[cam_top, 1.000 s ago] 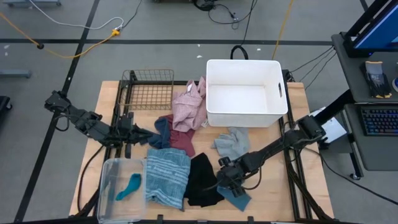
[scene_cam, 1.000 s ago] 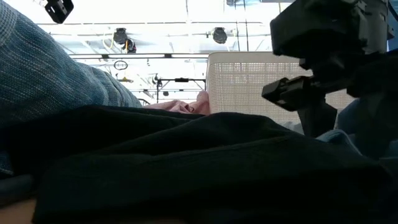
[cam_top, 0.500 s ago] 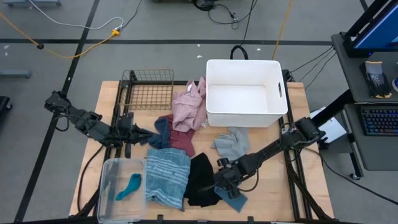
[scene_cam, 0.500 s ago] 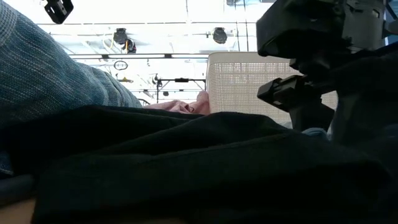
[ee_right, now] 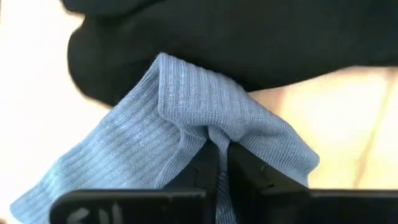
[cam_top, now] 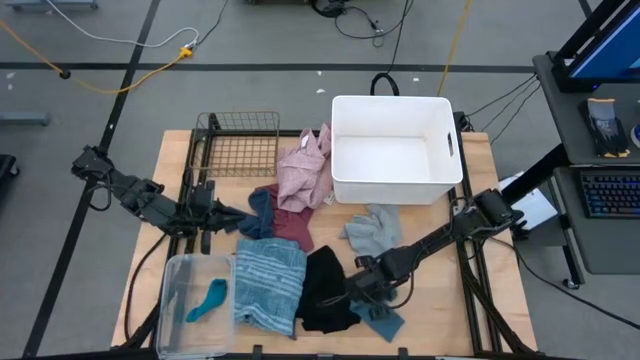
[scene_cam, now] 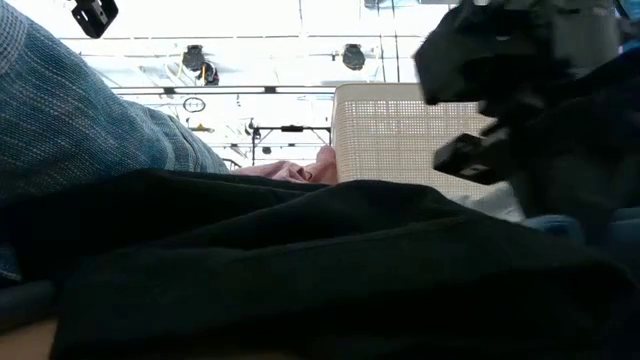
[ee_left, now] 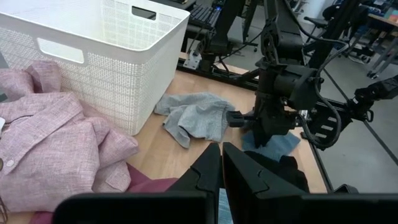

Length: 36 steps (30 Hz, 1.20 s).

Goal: Pick & Place Cloths
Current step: Put the bottom blue sock into the transparent bin

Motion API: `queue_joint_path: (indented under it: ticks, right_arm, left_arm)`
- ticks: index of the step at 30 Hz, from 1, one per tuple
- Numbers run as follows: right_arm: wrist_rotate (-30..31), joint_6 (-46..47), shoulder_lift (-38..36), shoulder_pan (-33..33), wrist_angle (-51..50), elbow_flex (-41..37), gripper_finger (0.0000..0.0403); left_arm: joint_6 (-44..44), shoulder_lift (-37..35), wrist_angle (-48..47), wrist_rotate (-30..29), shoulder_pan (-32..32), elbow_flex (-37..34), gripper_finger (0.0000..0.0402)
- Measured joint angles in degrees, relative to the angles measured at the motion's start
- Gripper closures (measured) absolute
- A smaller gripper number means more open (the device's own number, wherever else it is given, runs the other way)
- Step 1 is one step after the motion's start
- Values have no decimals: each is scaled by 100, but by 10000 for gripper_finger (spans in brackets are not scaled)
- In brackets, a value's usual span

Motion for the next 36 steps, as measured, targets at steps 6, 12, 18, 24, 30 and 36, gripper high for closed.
queue_joint_path:
  ticks: [6, 12, 18, 24, 30, 36]
  right_arm:
    - [-53, 122, -633, 60, -91, -38, 397]
    - [270, 385, -1692, 20, 130, -16, 400]
    - [912, 313, -2622, 14, 1124, -21, 400]
    - [1533, -611, -3165, 6, 2627, -18, 401]
    - [1498, -2023, -3364, -26, 3997, -12, 401]
    - [841, -3418, -3434, -41, 4941, -12, 402]
  left_arm:
    - [-15, 0, 6, 0, 0, 0, 382]
    - [-26, 3, 22, 0, 0, 0, 382]
    - [-136, 82, 39, -2, 0, 0, 382]
    - [-216, 384, 163, 0, 0, 0, 382]
    - [-215, 763, 409, 1, 0, 0, 382]
    - [-193, 1045, 961, 0, 0, 0, 382]
